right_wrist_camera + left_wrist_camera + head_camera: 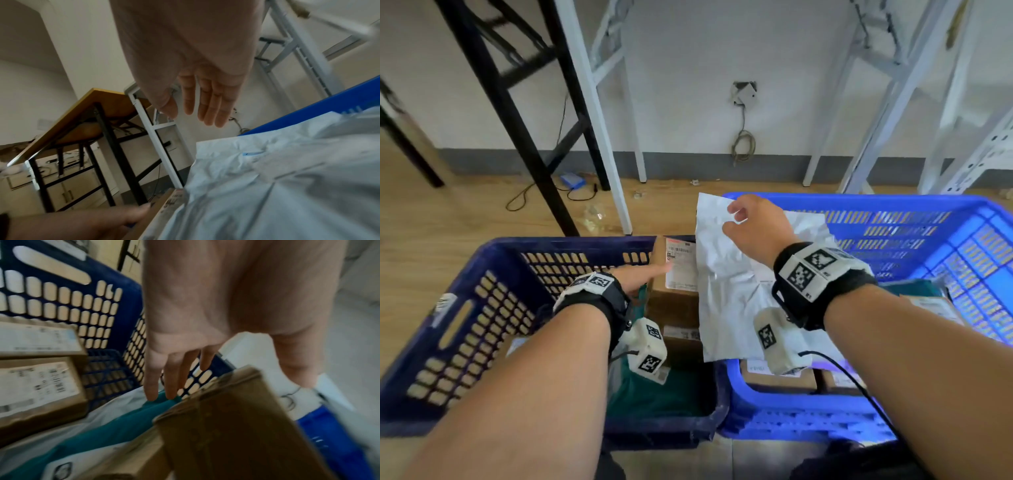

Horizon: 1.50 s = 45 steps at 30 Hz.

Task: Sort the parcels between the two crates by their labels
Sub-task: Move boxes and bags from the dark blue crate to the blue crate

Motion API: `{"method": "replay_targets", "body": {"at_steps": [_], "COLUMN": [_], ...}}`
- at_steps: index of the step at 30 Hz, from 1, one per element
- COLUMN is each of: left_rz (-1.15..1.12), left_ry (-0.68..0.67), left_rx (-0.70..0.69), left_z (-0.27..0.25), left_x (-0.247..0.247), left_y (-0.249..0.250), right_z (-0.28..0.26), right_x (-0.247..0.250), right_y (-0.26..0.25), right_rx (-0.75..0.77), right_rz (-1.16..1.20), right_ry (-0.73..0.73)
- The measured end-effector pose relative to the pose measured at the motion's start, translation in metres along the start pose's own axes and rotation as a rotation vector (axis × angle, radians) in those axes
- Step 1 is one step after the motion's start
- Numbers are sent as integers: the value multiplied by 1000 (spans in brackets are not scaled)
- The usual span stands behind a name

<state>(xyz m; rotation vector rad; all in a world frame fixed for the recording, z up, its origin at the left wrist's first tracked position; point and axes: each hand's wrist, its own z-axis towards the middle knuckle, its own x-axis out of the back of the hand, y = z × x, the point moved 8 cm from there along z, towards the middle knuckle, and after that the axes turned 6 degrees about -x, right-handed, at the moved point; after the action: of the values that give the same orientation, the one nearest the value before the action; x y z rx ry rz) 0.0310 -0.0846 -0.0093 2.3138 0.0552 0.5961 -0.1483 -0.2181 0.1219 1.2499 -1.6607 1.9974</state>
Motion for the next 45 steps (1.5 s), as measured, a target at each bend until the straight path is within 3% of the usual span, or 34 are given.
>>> {"method": "replay_targets", "body": {"at_steps": [5,12,16,20,23,24,25,26,28,33,38,42,45], "left_rz": [-84,-227,-334,-415,-470,-478,-471,-455,-413,-357,-244,-120,-20], "left_ry": [-158,-172,-148,-22,35,40,42,47,41,23,99,161,156], "left_rx": [47,49,44,-9,-33,-40,-50,-51,-49,-11,-34,-106,-88], "left_z": [8,8,1,-11,-16,-16,-14,-14,-9,30,64,96,94], "left_x": [-9,-1,40,102,150,163,175,184,197,214,223,228,225], "left_y": [-17,-21,-34,-50,-70,-78,-86,-94,-108,-152,-205,-238,-235], "right_z": [-3,-1,6,18,11,5,-1,-8,-18,-14,-14,-12,-6], "right_x": [-38,-68,-77,-104,-154,-173,-190,-207,-246,-325,-386,-413,-431], "right_y": [-20,-28,-43,-58,-74,-81,-89,-93,-108,-116,-102,-88,-81], "right_rx": [52,54,69,-42,-183,-253,-178,-219,-336,-377,-457,-405,-402], "right_rz": [-33,-35,17,71,170,93,-55,-29,276,295,349,210,292], "right_ry": [-124,-221,-221,-249,-474,-574,-604,-675,-838,-865,-879,-755,-695]}}
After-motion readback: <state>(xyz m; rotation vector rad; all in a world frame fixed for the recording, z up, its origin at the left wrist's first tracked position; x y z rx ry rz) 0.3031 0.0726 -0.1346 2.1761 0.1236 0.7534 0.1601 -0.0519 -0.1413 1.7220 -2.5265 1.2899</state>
